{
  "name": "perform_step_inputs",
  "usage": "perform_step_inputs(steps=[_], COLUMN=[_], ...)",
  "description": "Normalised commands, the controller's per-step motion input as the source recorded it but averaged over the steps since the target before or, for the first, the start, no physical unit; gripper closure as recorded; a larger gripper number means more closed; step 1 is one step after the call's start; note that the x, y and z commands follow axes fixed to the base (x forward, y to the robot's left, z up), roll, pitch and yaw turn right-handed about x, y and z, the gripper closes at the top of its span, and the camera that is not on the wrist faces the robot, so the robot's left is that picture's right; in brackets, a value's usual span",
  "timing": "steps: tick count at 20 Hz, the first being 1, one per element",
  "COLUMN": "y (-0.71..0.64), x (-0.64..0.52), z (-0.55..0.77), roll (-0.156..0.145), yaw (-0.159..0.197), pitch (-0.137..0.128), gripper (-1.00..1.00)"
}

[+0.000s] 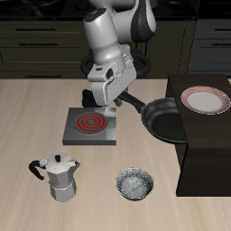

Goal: Place the frypan on the top layer of the shelf and place the moka pot on the stove

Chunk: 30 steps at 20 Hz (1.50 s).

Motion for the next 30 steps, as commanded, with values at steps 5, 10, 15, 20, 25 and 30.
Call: perform_step_inputs(steps=[5,10,15,20,25,30], y=[0.18,0.15,0.15,0.10,0.11,0.21], x=[0.06,0.06,0.06,0.08,0.10,0.05], z=[0.01,0.02,0.01,-0.06,-0.04,0.00], roll=[0.026,0.034,0.023,0.015,0.017,0.027], yaw=[0.011,0.005,-0.008,-0.008,-0.008,-0.020], pitch=[-0.015,-0.022,-0.012,0.006,-0.003,-0.016], gripper=[1.00,1.00,1.00,1.00,1.00,1.00])
